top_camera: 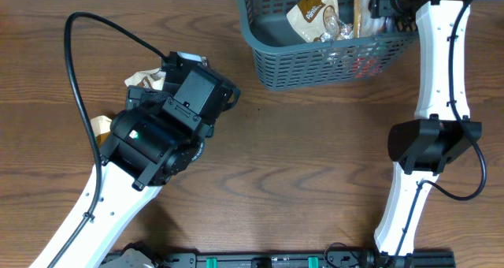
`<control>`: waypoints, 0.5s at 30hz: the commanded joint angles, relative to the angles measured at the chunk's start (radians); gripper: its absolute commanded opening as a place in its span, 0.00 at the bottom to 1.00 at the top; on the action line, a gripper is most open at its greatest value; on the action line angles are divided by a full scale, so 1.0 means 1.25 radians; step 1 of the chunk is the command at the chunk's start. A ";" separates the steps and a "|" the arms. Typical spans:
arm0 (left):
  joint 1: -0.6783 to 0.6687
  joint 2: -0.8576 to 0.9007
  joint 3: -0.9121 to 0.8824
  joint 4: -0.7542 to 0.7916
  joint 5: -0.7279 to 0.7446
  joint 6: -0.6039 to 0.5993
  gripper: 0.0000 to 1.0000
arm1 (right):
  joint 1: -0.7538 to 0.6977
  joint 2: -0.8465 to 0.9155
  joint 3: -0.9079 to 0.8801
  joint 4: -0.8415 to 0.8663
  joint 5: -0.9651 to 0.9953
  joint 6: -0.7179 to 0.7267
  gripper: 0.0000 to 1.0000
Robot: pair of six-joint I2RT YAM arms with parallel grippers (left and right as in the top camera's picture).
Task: Pack container
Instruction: 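Lower the multipack into the basket and open the right gripper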
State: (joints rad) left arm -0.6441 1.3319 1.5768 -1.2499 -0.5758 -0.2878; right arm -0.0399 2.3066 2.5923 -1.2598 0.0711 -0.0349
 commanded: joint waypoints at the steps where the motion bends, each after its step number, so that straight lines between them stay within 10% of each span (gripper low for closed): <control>1: 0.003 0.003 -0.004 -0.002 0.000 -0.004 0.99 | 0.003 -0.009 0.009 -0.002 -0.034 -0.004 0.95; 15: 0.003 -0.005 -0.003 0.005 -0.002 -0.020 0.99 | 0.003 -0.175 0.131 -0.006 -0.182 -0.014 0.99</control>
State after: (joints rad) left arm -0.6441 1.3315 1.5768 -1.2457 -0.5758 -0.2893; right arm -0.0399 2.2459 2.6640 -1.2720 -0.1200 -0.0414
